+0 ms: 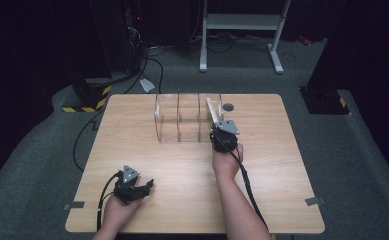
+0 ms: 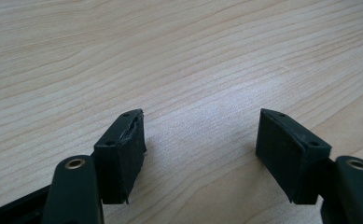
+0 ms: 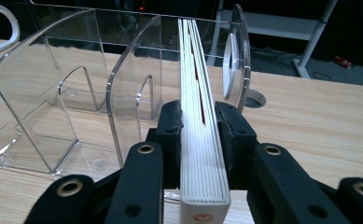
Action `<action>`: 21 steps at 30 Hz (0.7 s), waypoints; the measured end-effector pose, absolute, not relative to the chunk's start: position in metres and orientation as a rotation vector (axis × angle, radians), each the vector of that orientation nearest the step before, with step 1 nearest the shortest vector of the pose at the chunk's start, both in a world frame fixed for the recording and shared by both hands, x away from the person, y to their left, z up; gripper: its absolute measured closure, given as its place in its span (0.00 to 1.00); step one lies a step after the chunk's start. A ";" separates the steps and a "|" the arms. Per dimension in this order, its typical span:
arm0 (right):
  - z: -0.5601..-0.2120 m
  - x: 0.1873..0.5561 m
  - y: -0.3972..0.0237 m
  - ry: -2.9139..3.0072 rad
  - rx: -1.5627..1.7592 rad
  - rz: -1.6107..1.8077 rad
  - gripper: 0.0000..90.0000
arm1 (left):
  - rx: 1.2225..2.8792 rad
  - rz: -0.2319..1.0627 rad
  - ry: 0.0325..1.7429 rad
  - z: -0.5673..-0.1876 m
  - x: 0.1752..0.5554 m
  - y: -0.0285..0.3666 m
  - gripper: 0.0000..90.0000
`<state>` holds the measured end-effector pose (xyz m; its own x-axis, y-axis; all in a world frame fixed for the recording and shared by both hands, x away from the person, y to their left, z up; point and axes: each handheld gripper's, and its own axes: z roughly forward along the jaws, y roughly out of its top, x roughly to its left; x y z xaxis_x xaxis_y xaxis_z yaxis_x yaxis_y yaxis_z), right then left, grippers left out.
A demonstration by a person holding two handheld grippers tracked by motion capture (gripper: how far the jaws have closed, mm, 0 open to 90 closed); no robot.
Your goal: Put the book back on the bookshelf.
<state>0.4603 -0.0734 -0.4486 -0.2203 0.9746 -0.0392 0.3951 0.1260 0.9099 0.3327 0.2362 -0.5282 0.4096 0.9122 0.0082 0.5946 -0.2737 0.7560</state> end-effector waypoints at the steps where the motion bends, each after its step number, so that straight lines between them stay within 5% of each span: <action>1: -0.448 0.460 -0.073 1.720 1.332 1.067 0.80 | 1.983 0.594 1.278 -0.528 0.333 0.236 0.36; 21: -0.453 0.444 -0.086 1.742 1.341 1.121 0.71 | 1.983 0.593 1.278 -0.528 0.333 0.236 0.36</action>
